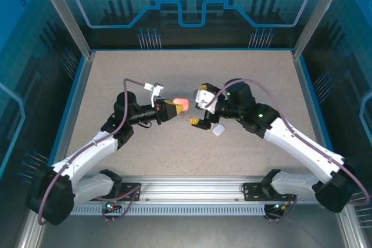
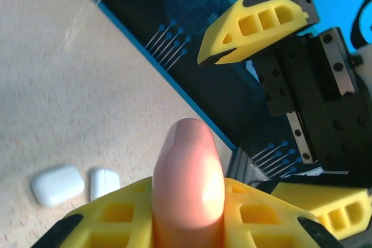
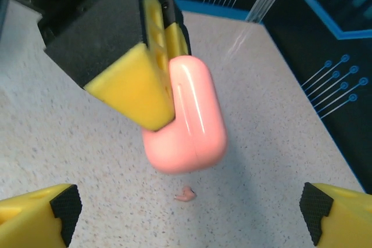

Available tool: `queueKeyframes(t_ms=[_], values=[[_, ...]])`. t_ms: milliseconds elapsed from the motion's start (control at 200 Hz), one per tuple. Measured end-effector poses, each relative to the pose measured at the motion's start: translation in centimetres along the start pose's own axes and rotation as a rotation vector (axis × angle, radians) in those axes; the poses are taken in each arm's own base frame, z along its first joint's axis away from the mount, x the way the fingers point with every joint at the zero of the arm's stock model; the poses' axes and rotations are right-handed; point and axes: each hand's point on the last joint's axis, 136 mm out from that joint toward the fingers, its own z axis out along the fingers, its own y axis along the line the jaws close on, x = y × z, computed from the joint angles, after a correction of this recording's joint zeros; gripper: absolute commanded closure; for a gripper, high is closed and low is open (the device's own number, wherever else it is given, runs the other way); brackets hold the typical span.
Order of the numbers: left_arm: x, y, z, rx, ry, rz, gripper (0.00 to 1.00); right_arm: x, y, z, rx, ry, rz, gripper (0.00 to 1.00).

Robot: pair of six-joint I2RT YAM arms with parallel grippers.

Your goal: Insert the wireless bluetooth earbuds into the charging case

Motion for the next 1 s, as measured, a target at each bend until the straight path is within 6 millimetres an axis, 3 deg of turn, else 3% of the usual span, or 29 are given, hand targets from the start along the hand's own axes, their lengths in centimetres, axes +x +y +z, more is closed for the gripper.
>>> queueKeyframes(t_ms=[145, 385, 785, 1001], values=[[-1.0, -2.0, -0.5, 0.033, -0.070, 0.201, 1.00, -2.2, -0.9, -2.1, 0.018, -0.112, 0.105, 0.00], [-0.7, -3.6, -0.7, 0.066, -0.109, 0.408, 1.00, -3.8, -0.9, -2.5, -0.008, -0.189, 0.197, 0.00], [-1.1, -5.1, -1.2, 0.092, -0.147, 0.533, 1.00, -3.0, -0.7, -0.7, -0.036, -0.159, 0.244, 0.01], [-1.0, -5.1, -1.2, 0.091, -0.148, 0.553, 1.00, -4.1, -1.5, -0.7, -0.021, -0.172, 0.235, 0.01]])
